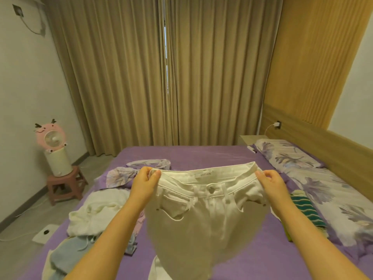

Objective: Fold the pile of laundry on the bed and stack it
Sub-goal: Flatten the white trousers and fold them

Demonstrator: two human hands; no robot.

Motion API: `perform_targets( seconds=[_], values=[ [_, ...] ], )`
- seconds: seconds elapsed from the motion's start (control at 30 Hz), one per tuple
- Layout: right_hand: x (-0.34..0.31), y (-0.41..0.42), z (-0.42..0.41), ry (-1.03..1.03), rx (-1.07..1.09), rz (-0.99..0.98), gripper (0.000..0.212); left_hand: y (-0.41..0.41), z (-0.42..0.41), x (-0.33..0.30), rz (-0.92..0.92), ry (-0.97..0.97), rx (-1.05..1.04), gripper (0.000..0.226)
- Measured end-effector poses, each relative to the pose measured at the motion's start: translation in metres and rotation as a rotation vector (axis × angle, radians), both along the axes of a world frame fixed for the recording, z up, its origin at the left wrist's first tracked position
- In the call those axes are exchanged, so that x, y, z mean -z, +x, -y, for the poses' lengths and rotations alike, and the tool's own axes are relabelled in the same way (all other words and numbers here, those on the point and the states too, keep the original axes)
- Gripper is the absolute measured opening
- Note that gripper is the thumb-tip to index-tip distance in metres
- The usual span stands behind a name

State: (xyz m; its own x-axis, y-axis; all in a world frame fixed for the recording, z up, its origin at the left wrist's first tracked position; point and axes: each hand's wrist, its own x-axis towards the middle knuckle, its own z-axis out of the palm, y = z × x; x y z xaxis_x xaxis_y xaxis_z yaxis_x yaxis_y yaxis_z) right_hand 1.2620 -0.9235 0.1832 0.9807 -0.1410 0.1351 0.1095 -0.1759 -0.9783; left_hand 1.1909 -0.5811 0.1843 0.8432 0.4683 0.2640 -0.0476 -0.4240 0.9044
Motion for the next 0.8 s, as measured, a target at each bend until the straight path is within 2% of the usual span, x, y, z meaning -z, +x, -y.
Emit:
perform_targets(
  seconds=[0.07,0.13,0.23,0.3,0.57,0.67,0.8],
  values=[
    [-0.005,-0.002,-0.004,0.042,-0.118,-0.02,0.022,0.01,-0.003,-0.001,0.015,0.039,-0.029,0.018],
    [-0.009,-0.003,-0.008,-0.014,-0.245,-0.02,0.03,0.02,-0.006,0.0,0.015,0.107,-0.066,0.018],
    [-0.014,0.001,-0.013,-0.212,-0.139,0.018,0.015,0.031,-0.008,0.003,-0.075,0.269,-0.122,0.02],
    [-0.019,0.006,-0.013,-0.289,-0.047,0.077,0.008,0.039,-0.005,0.001,-0.077,0.309,-0.105,0.021],
    [-0.067,0.035,0.03,-0.23,0.145,0.204,0.014,0.074,0.039,-0.066,0.102,0.018,0.035,0.023],
    [-0.097,0.047,0.058,-0.202,0.161,0.292,0.011,0.086,0.065,-0.1,0.157,0.021,0.074,0.028],
    [-0.147,0.061,0.098,-0.166,0.12,0.401,0.014,0.094,0.106,-0.148,0.261,0.1,0.03,0.018]
  ],
)
